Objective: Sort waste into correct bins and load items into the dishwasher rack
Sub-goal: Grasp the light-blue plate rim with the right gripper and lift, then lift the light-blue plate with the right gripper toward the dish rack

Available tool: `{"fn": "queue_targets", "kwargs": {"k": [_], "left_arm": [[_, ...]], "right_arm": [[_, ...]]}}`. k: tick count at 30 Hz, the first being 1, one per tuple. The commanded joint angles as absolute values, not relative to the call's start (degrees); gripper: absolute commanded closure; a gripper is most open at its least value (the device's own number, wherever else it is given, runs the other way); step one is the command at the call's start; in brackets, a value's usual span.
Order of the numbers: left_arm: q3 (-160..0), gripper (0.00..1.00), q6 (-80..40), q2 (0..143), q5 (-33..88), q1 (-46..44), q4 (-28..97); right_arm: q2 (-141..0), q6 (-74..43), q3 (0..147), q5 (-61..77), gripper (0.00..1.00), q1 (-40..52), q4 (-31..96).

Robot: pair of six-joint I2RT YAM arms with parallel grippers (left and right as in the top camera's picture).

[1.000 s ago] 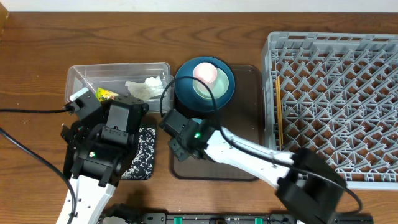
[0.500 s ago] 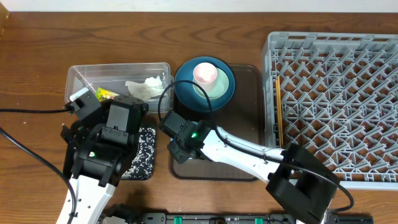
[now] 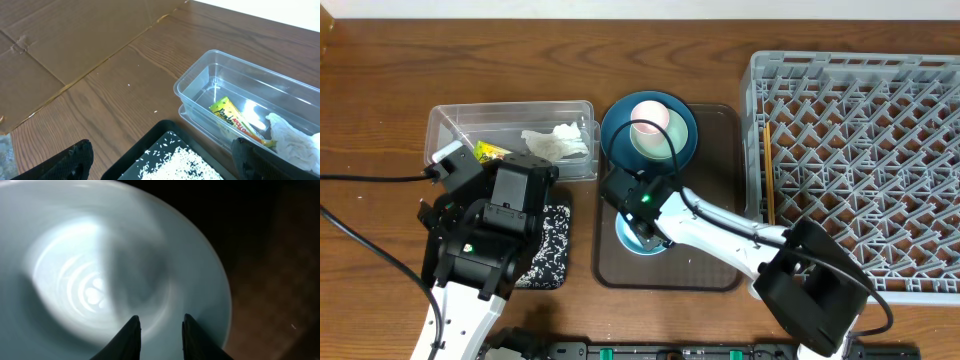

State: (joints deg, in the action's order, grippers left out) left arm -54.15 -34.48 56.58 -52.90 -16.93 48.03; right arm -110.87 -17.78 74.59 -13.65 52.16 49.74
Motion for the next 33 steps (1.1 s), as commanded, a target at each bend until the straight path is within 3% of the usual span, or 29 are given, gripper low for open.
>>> {"fn": "queue_targets", "kwargs": {"k": [1,15,20,27,33], "left_arm": [[-55.0,0.09,-34.2,56.6,-54.5,-16.7,48.2],[-55.0,0.09,-34.2,56.6,-54.5,-16.7,48.2],[-55.0,0.09,-34.2,56.6,-54.5,-16.7,48.2],[-55.0,0.09,-34.2,56.6,-54.5,-16.7,48.2],[-55.0,0.09,-34.2,56.6,-54.5,-16.7,48.2]], "right_arm": [[-110.2,-19.9,75.2,-17.8,0.73,50.3,51.2],[-105.5,-20.5,81.9,-10.2,0.7,47.9,53.6],[-101.7,-20.6,82.9,-3.8,0.64,48.0,53.4],[-101.7,-20.8,79.3,3.9,0.47,49.1,53.5],[-101.9,-20.8,73.3,3.9,0.46,51.7,49.0]]}}
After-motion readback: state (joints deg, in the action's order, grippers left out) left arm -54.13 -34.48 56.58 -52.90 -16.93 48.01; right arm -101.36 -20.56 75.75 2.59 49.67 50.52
